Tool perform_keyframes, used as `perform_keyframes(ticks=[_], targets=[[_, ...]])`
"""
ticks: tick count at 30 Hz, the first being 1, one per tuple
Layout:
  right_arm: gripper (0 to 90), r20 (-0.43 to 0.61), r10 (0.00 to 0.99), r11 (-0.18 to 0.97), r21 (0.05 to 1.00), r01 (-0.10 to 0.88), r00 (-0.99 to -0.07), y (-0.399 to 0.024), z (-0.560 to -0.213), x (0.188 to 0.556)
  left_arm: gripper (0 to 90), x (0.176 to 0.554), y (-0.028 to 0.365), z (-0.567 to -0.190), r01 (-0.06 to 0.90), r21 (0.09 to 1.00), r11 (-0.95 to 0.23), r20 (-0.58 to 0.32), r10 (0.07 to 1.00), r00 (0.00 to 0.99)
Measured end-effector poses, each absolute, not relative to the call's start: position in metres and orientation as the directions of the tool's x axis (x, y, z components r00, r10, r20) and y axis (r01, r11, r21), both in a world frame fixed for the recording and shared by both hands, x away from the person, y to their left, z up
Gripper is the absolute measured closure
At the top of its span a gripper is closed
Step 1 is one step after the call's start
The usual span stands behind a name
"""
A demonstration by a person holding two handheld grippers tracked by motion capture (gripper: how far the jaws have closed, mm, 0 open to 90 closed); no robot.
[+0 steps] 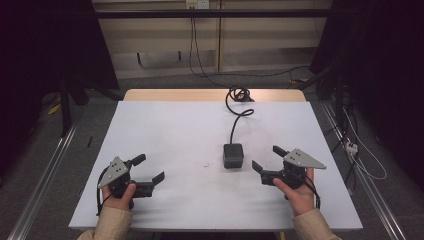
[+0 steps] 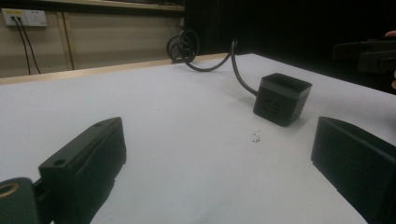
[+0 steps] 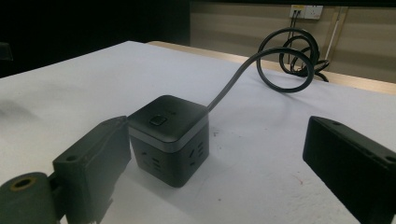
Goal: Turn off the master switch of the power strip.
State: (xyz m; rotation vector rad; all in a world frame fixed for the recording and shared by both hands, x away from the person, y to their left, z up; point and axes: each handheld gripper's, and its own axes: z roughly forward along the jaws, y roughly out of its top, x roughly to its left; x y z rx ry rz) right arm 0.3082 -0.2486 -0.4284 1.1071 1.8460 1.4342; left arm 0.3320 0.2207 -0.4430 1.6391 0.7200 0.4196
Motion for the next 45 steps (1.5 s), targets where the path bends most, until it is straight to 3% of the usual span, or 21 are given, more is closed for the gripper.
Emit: perform_keyframes(ticks=[26,45], targets=[[8.4,0.074,0.846,0.097,0.952,0.290,-0.527,-0.243,-0.426,0.317,3.0,0.330,0.223,-0.445,0.222,0.972,-0.083,-0.113,0.661,0.742],[20.4,0.108,0.826,0.087,0.946,0.313,-0.553,-0.231,-0.420,0.330,3.0,0.328,0.228,-0.445,0.223,0.971,-0.082,-0.113,0.666,0.737]])
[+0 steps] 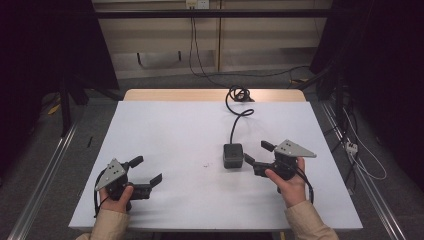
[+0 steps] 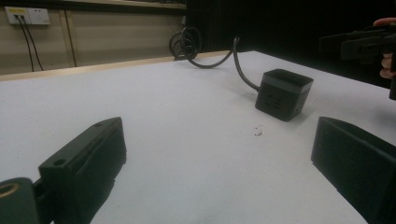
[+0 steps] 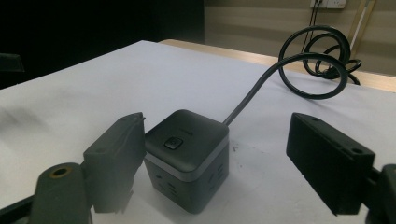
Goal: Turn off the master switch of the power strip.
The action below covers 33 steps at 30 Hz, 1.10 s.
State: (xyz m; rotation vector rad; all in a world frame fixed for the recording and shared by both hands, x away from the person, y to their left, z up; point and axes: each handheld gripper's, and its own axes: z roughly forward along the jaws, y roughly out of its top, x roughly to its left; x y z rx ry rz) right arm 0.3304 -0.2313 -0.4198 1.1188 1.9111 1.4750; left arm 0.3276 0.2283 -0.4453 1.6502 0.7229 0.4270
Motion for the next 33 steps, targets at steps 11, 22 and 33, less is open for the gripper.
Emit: perform_keyframes(ticks=[11,22,33], targets=[[32.8,0.126,0.820,0.079,0.941,0.329,-0.558,-0.2288,-0.4167,0.3334,3.1,0.3283,0.2269,-0.4449,0.223,0.971,-0.084,-0.113,0.661,0.742],[47.1,0.149,0.810,0.078,0.931,0.357,-0.567,-0.2267,-0.4147,0.3373,3.0,0.3290,0.2255,-0.4449,0.224,0.972,-0.071,-0.123,0.662,0.739],[53.6,0.143,0.807,0.094,0.927,0.363,-0.573,-0.2234,-0.4132,0.3408,3.0,0.3315,0.2214,-0.4441,0.222,0.973,-0.066,-0.127,0.651,0.749]])
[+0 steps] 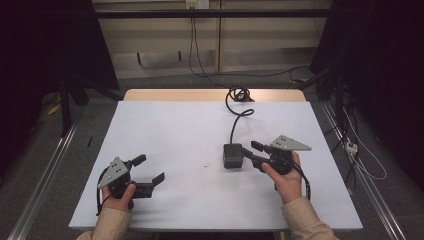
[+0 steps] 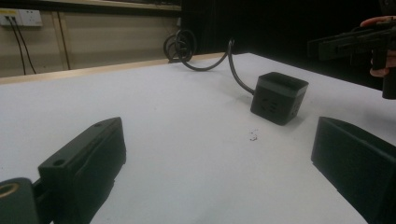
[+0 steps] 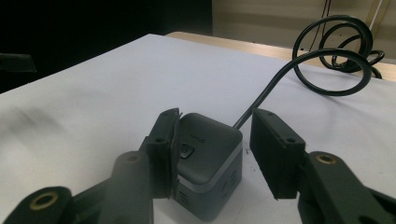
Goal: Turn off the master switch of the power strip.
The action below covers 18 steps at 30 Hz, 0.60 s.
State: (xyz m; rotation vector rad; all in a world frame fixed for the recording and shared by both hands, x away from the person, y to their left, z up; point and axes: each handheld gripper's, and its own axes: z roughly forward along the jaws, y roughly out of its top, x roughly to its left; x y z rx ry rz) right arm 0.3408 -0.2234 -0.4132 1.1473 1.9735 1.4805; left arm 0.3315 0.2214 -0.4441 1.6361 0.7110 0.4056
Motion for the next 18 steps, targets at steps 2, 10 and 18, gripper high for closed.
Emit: perform_keyframes(ticks=[2,10,18], targets=[[55.1,0.146,0.806,0.094,0.925,0.368,-0.574,-0.2227,-0.4133,0.3411,3.0,0.3314,0.2211,-0.4443,0.224,0.972,-0.074,-0.123,0.650,0.750],[58.4,0.156,0.796,0.093,0.923,0.374,-0.585,-0.2182,-0.4111,0.3455,3.0,0.3316,0.2215,-0.4440,0.222,0.972,-0.073,-0.123,0.649,0.751],[62.6,0.165,0.785,0.099,0.918,0.384,-0.598,-0.2154,-0.4097,0.3486,2.9,0.3309,0.2227,-0.4440,0.220,0.971,-0.089,-0.111,0.648,0.753]])
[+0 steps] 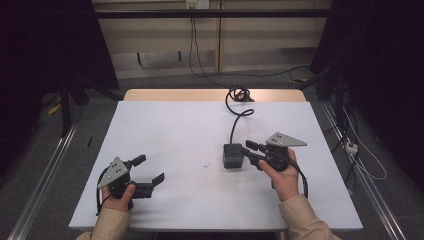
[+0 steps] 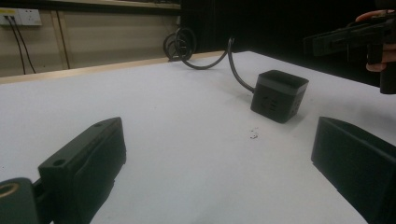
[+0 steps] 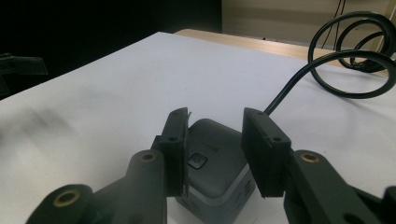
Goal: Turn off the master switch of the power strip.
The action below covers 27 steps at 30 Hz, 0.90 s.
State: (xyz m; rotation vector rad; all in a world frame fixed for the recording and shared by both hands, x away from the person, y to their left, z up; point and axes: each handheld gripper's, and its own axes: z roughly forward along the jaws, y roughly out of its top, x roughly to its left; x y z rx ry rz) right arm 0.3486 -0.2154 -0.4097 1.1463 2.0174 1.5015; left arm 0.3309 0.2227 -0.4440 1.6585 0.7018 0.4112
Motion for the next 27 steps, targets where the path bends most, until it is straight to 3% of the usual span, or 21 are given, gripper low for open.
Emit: perform_keyframes(ticks=[27], targets=[[77.5,0.176,0.760,0.140,0.895,0.423,-0.625,-0.202,-0.419,0.359,3.0,0.331,0.225,-0.444,0.223,0.972,-0.079,-0.120,0.649,0.751]])
